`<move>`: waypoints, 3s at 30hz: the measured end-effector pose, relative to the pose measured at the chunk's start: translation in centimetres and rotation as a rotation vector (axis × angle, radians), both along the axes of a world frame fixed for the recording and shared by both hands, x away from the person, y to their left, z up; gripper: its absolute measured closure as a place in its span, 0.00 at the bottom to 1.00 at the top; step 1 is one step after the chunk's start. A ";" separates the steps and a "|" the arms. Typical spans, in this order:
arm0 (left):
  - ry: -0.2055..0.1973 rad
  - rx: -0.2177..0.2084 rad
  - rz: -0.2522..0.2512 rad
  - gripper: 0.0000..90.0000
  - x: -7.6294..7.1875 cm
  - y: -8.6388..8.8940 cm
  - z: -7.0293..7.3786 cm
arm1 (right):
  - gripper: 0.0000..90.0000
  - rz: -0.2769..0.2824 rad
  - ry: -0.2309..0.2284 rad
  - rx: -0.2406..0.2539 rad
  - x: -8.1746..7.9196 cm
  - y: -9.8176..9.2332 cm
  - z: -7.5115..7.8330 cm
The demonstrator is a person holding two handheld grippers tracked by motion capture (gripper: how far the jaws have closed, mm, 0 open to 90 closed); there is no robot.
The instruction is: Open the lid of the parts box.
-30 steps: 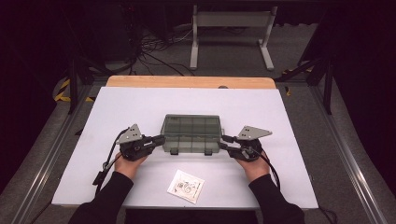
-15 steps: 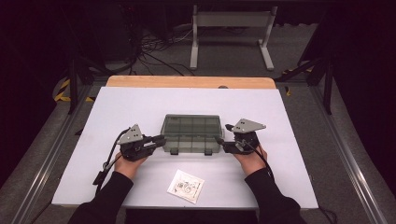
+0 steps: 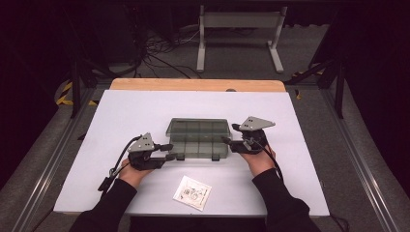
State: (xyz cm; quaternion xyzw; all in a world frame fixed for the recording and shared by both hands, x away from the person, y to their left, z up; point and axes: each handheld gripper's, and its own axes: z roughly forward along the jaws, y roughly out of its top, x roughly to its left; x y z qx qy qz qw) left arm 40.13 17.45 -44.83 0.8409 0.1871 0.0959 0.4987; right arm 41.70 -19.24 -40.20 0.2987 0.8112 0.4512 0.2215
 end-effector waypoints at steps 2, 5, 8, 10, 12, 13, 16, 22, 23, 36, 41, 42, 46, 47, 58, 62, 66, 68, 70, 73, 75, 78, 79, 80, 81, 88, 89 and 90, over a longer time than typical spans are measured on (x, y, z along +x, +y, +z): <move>-0.001 0.010 -0.005 0.64 0.1 0.0 -0.1 | 0.42 0.001 0.001 0.000 0.1 0.0 0.1; 0.019 0.018 -0.003 0.62 0.1 -0.2 -0.2 | 0.43 0.005 -0.003 0.008 0.4 -0.1 0.4; 0.021 0.025 -0.006 0.62 0.1 -0.2 -0.3 | 0.43 0.010 0.002 0.014 0.7 -0.1 0.7; 0.018 0.028 -0.010 0.61 0.1 -0.2 -0.3 | 0.43 0.009 0.004 0.016 0.8 -0.1 0.7; 0.016 0.032 -0.013 0.61 0.2 -0.2 -0.3 | 0.43 0.010 0.001 0.017 1.0 0.0 1.0; 0.015 0.032 -0.014 0.61 0.2 -0.2 -0.3 | 0.43 0.010 0.003 0.018 1.1 0.0 1.1; 0.016 0.033 -0.014 0.61 0.2 -0.2 -0.3 | 0.44 0.011 -0.005 0.027 1.5 0.0 1.4; 0.017 0.031 -0.017 0.60 0.2 -0.2 -0.3 | 0.45 0.006 0.009 0.049 2.4 0.0 1.8; 0.017 0.032 -0.018 0.60 0.2 -0.2 -0.3 | 0.45 0.005 0.011 0.053 2.6 -0.1 1.8; 0.024 0.025 -0.022 0.59 0.3 -0.2 -0.4 | 0.48 -0.024 0.024 0.082 5.0 -0.3 2.3; 0.024 0.027 -0.026 0.59 0.3 -0.1 -0.4 | 0.51 -0.031 0.037 0.074 5.9 -0.2 2.1; 0.024 0.027 -0.026 0.59 0.3 -0.1 -0.4 | 0.51 -0.031 0.037 0.074 5.9 -0.2 2.1; 0.030 0.023 -0.026 0.59 0.3 -0.1 -0.4 | 0.53 -0.042 0.047 0.072 6.8 -0.1 2.0; 0.029 0.022 -0.025 0.59 0.3 -0.1 -0.4 | 0.53 -0.043 0.048 0.071 6.9 -0.1 2.0; 0.031 0.021 -0.030 0.58 0.4 -0.1 -0.4 | 0.57 -0.064 0.061 0.061 8.6 0.0 1.2; 0.032 0.021 -0.033 0.58 0.4 -0.1 -0.4 | 0.60 -0.061 0.063 0.059 8.9 0.1 1.0; 0.032 0.022 -0.033 0.58 0.4 -0.1 -0.4 | 0.64 -0.056 0.066 0.058 9.2 0.2 0.7; 0.033 0.024 -0.032 0.58 0.4 -0.2 -0.4 | 0.65 -0.059 0.068 0.062 9.4 0.2 0.6; 0.035 0.024 -0.033 0.59 0.3 -0.2 -0.4 | 0.65 -0.060 0.071 0.066 9.5 0.2 0.5; 0.035 0.026 -0.034 0.59 0.3 -0.2 -0.4 | 0.67 -0.061 0.085 0.068 9.9 0.2 0.3; 0.034 0.025 -0.035 0.59 0.4 -0.2 -0.4 | 0.68 -0.060 0.088 0.060 10.2 0.3 0.3; 0.034 0.024 -0.034 0.59 0.4 -0.2 -0.4 | 0.68 -0.060 0.090 0.055 10.4 0.5 0.4; 0.034 0.024 -0.034 0.59 0.4 -0.2 -0.4 | 0.68 -0.060 0.086 0.048 10.5 0.5 0.4; 0.034 0.024 -0.034 0.59 0.4 -0.2 -0.4 | 0.68 -0.064 0.086 0.048 10.6 0.5 0.4; 0.034 0.027 -0.033 0.59 0.4 -0.2 -0.4 | 0.68 -0.067 0.087 0.049 10.7 0.6 0.4; 0.029 0.031 -0.037 0.59 0.4 -0.2 -0.4 | 0.69 -0.079 0.105 0.042 11.3 0.4 0.0; 0.029 0.032 -0.037 0.59 0.4 -0.2 -0.4 | 0.69 -0.080 0.106 0.044 11.4 0.4 0.0; 0.031 0.029 -0.038 0.59 0.4 -0.2 -0.4 | 0.69 -0.079 0.106 0.045 11.4 0.4 0.0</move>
